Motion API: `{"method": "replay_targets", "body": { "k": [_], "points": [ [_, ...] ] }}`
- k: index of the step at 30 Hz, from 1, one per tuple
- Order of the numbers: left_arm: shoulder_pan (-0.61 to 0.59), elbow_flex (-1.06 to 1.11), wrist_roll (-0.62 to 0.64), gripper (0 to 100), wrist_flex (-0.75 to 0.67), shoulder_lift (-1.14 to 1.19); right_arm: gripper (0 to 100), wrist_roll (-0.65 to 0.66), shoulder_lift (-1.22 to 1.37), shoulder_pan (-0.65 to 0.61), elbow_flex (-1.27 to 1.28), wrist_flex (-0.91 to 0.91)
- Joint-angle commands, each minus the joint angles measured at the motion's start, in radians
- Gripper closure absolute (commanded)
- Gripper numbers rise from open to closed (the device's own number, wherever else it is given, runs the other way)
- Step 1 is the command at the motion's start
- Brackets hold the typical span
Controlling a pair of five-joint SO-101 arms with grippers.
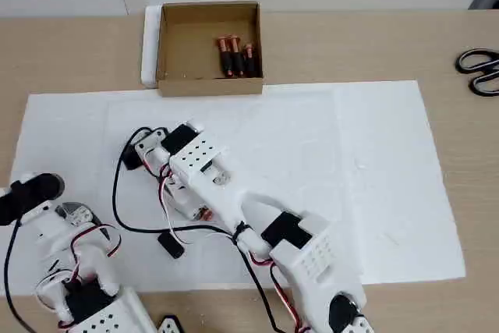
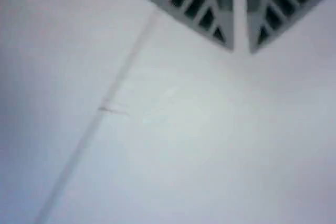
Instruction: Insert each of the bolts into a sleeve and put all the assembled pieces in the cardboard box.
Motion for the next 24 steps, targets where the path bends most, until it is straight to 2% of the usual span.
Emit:
{"method": "replay_targets", "body": {
  "k": [1, 6, 8, 13, 19, 24],
  "points": [
    [-0.002, -0.024, -0.005, 99, 0.000, -0.012, 99.5, 0.112, -0.010, 0.058, -0.091, 0.088],
    [-0.002, -0.024, -0.005, 99, 0.000, -0.012, 99.5, 0.425, -0.015, 0.116, -0.201, 0.088],
    [-0.002, -0.024, -0.005, 99, 0.000, -0.012, 99.5, 0.512, -0.015, 0.125, -0.259, 0.090],
    [-0.002, -0.024, -0.005, 99, 0.000, -0.012, 99.5, 0.641, -0.010, 0.111, -0.307, 0.090],
    [-0.002, -0.024, -0.005, 99, 0.000, -0.012, 99.5, 0.899, 0.021, 0.104, -0.302, 0.090],
    [-0.002, -0.024, -0.005, 99, 0.000, -0.012, 99.3, 0.933, 0.058, 0.108, -0.305, 0.087]
  ]
}}
